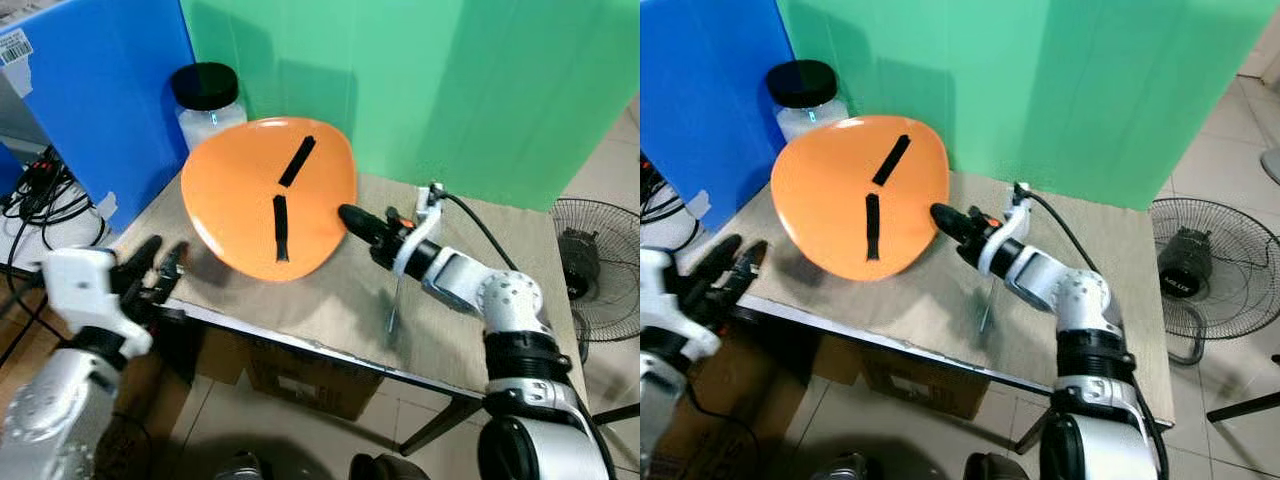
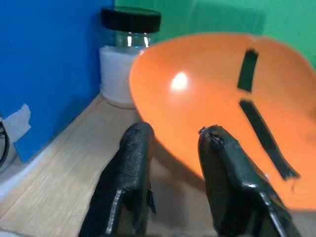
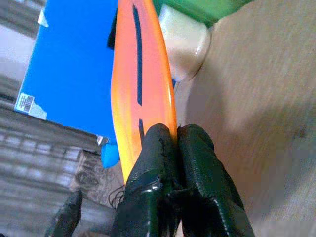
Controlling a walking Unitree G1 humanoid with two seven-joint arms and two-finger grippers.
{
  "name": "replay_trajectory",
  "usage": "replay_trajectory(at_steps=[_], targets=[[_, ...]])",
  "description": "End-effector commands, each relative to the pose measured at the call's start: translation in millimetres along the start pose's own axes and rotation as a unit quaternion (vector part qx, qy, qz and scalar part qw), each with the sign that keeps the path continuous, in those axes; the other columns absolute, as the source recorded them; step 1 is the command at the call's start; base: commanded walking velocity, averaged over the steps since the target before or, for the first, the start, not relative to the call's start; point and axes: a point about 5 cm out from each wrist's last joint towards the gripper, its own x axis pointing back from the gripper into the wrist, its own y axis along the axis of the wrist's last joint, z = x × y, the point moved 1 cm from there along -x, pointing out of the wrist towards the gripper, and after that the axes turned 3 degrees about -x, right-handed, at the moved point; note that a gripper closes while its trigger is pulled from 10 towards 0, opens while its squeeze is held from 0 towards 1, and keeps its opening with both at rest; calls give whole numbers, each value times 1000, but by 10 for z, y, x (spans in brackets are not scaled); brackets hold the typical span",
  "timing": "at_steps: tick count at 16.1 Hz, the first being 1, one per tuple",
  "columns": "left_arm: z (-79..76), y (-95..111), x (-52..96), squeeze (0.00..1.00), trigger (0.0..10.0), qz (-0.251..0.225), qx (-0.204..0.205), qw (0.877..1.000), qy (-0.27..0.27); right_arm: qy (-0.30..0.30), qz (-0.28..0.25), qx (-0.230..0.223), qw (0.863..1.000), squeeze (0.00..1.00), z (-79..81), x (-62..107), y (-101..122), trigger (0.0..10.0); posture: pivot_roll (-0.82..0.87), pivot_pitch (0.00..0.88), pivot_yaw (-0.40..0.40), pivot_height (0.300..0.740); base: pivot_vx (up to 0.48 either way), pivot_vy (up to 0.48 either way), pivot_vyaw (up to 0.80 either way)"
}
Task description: Setting the table
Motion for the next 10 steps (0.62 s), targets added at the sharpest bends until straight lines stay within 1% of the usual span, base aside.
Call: replay_trajectory(at_steps=[1,2,3,4,5,6,7,8,9,10], targets=[[70,14,44,1000,10000,-12,39,999,7,49,-9,10,999,0,126,56,74,0,4,68,23,740,0,0,0],[125,29,93,1000,10000,-32,93,995,3,73,-11,16,997,0,154,130,108,0,2,69,24,740,0,0,0],[137,42,101,1000,10000,-43,121,992,-6,84,-11,19,996,0,171,159,120,0,2,69,23,740,0,0,0],[155,67,93,1000,10000,-58,159,985,-18,102,-9,21,995,0,200,191,126,0,2,69,22,740,0,0,0],[155,61,69,929,10000,-63,198,978,-34,110,-9,21,994,0,211,202,122,0,2,69,23,740,0,0,0],[175,2,41,0,10000,-52,226,972,-34,118,-10,16,993,0,221,205,116,0,2,69,24,740,0,0,0],[168,-45,28,0,10000,-44,247,967,-46,131,-6,20,991,0,256,206,99,0,0,67,24,740,0,0,0],[159,-53,25,0,10000,-42,256,964,-54,136,-3,20,991,0,267,207,94,0,0,67,25,740,0,0,0],[115,-74,9,0,10000,-30,262,961,-86,146,11,28,989,0,297,209,60,0,-1,68,26,740,0,0,0],[101,-81,2,0,10000,-25,255,962,-94,147,15,31,989,0,301,208,49,0,0,68,26,740,0,0,0]])
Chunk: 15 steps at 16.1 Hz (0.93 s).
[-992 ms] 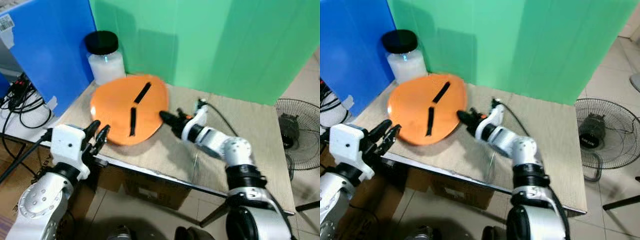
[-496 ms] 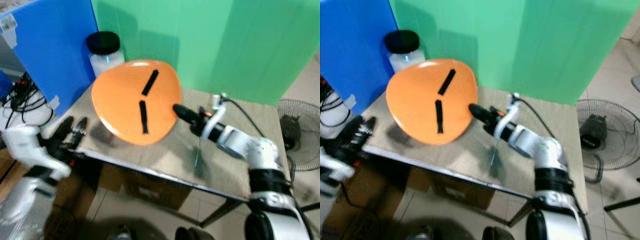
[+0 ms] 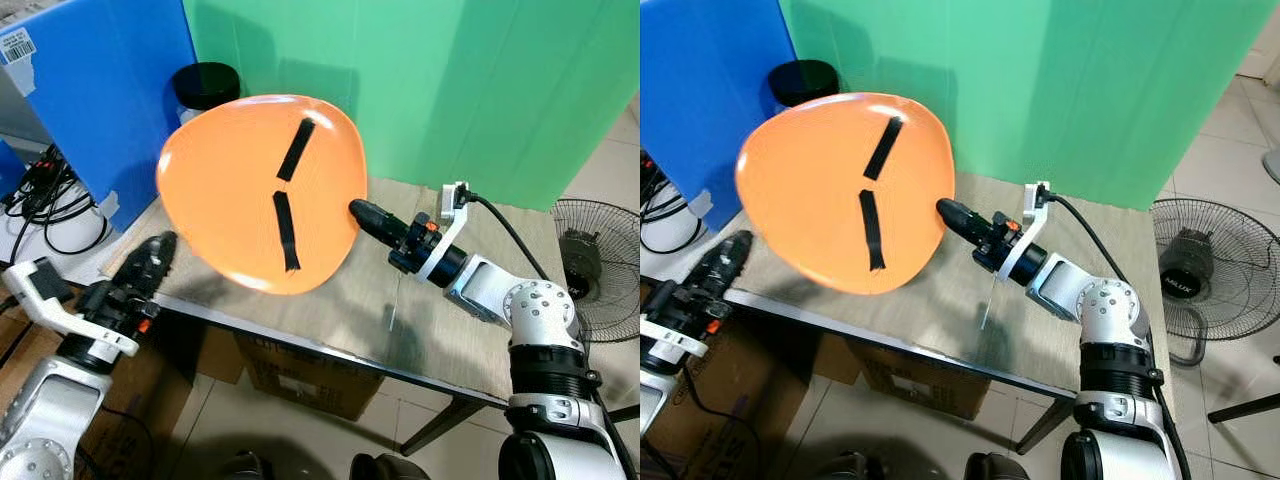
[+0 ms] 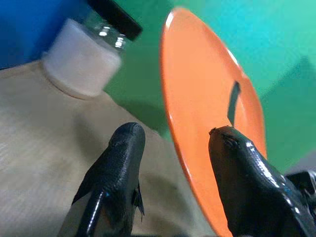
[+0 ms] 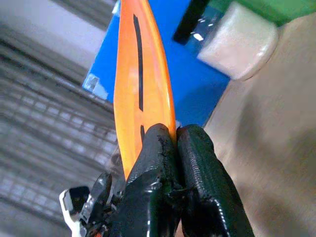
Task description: Setting the table
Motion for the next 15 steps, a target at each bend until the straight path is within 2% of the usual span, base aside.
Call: replay_trajectory(at_steps=[1,2,3,4,6,10,15], targets=[[-12,-33,-19,0,10000,15,-2,1000,-10,39,4,14,999,0,127,-23,17,0,0,68,26,740,0,0,0],[23,-43,-36,0,10000,20,-2,1000,-3,49,5,13,999,0,150,-25,11,0,0,67,26,740,0,0,0],[66,-55,-48,0,9333,25,-2,1000,4,63,7,13,998,0,185,-25,6,0,-1,65,26,740,0,0,0],[74,-49,-51,0,3020,23,-1,1000,4,66,9,13,998,0,192,-25,1,0,-2,64,26,740,0,0,0],[97,-19,-63,0,0,13,0,1000,6,70,13,15,997,0,197,-23,-15,0,-2,59,26,740,0,0,0],[51,4,-68,0,0,6,10,1000,-12,72,18,18,997,0,192,-41,-38,0,3,54,24,740,0,0,0],[37,-19,-62,0,0,19,-4,1000,-14,80,29,25,996,0,208,-64,-63,0,6,54,22,740,0,0,0]])
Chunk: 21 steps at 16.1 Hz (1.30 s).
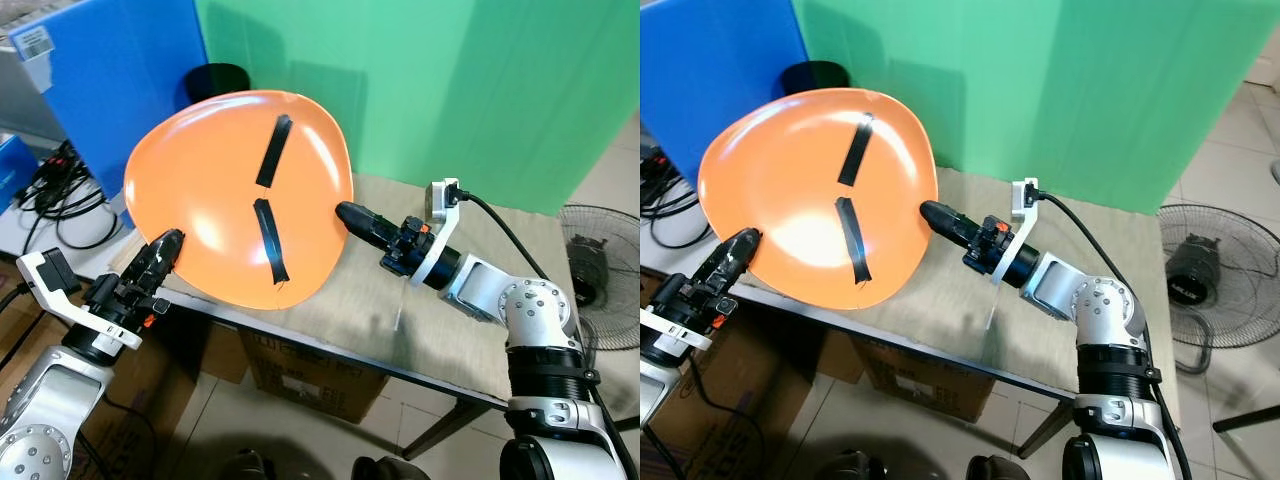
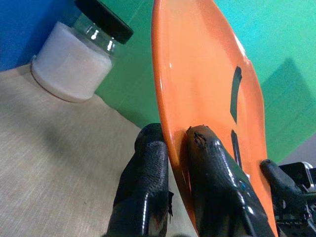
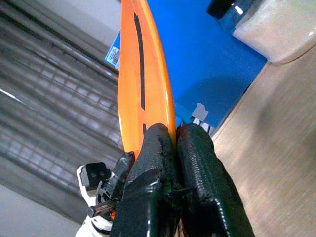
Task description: Setting the table
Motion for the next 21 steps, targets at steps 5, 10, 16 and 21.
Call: replay_trajectory(at_steps=[5,10,16,21], targets=[[24,14,-45,0,0,9,-23,1000,20,44,-2,22,999,0,120,-37,19,2980,6,59,24,740,0,0,0],[25,29,-69,0,0,3,-25,999,20,54,-6,20,998,1000,147,-40,34,10000,4,63,27,740,0,0,0],[-5,106,-93,0,0,-21,-21,999,15,12,-37,32,999,1000,44,104,120,10000,6,59,30,740,0,0,0],[-42,181,-114,0,0,-46,-6,999,0,-23,-81,56,995,1000,-20,514,248,10000,-6,57,42,740,0,0,0]])
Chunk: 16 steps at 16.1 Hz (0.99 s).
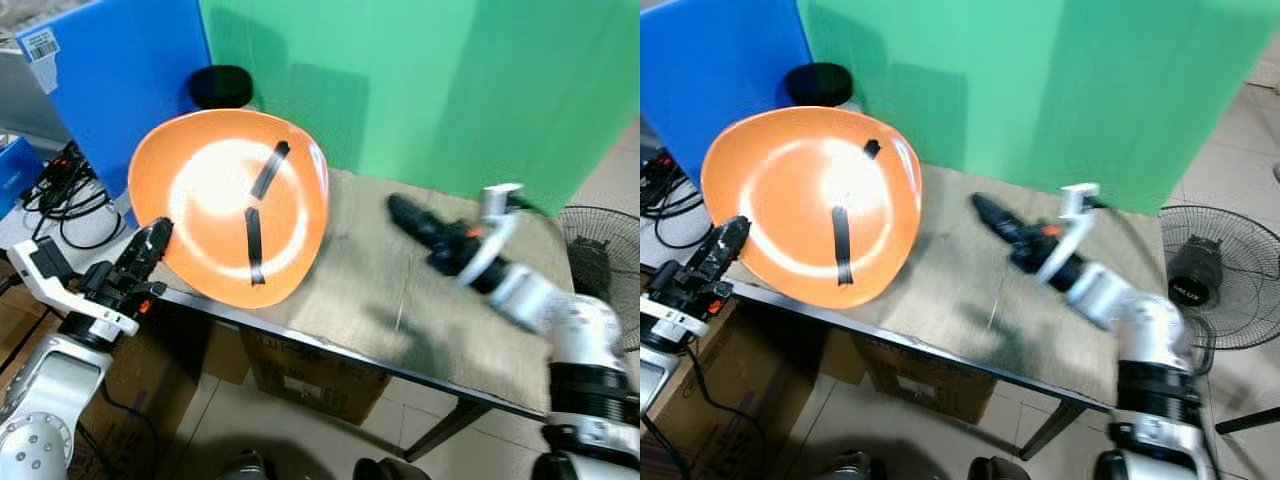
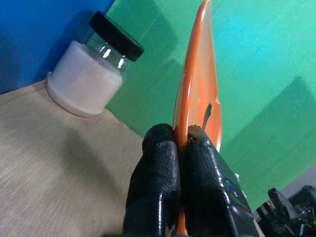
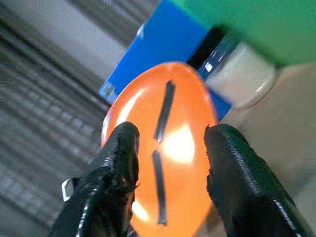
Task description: Setting the table
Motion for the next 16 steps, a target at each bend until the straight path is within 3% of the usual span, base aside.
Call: replay_trajectory(at_steps=[1,4,5,6,7,9,10,11,12,14,15,16], targets=[[-89,94,-52,0,0,-24,-6,999,-24,-3,-4,6,1000,1000,22,32,-4,10000,-8,57,43,740,0,0,0],[-146,88,-90,0,0,-32,-10,999,-21,-28,-17,35,999,1000,68,62,3,10000,-13,55,45,740,0,0,0],[-184,86,-138,0,0,-40,-34,999,2,-84,-22,101,991,1000,78,57,-3,10000,-14,54,45,740,0,0,0],[-199,84,-154,0,0,-41,-45,998,10,-103,-24,126,986,1000,83,55,-4,10000,-15,54,45,740,0,0,0],[-316,54,-214,0,0,-35,-89,995,9,-123,-21,165,978,1000,158,53,-70,10000,-20,53,47,740,0,0,0],[-609,102,-351,0,0,-68,-111,991,-19,-130,-36,205,969,992,383,71,-175,10000,-31,50,56,740,0,0,0],[-741,120,-404,0,0,-77,-124,989,-39,-133,-44,226,964,0,457,84,-185,10000,-36,48,60,740,0,0,0],[-822,121,-435,0,0,-82,-127,987,-52,-143,-47,230,962,0,475,89,-193,10000,-39,47,66,740,0,0,0],[-901,97,-479,0,0,-85,-131,986,-59,-171,-65,250,951,0,467,84,-184,10000,-49,43,78,740,0,0,-800],[-881,-10,-510,0,0,-71,-171,982,-38,-221,-85,299,924,0,440,61,-180,10000,-59,39,87,740,0,0,-800],[-851,-56,-499,0,9529,-61,-182,981,-27,-232,-86,318,915,0,445,55,-177,10000,-64,36,90,740,0,0,-800],[-845,-85,-488,0,10000,-58,-190,980,-19,-243,-90,333,907,0,460,59,-172,10000,-68,32,91,740,0,0,-800]])
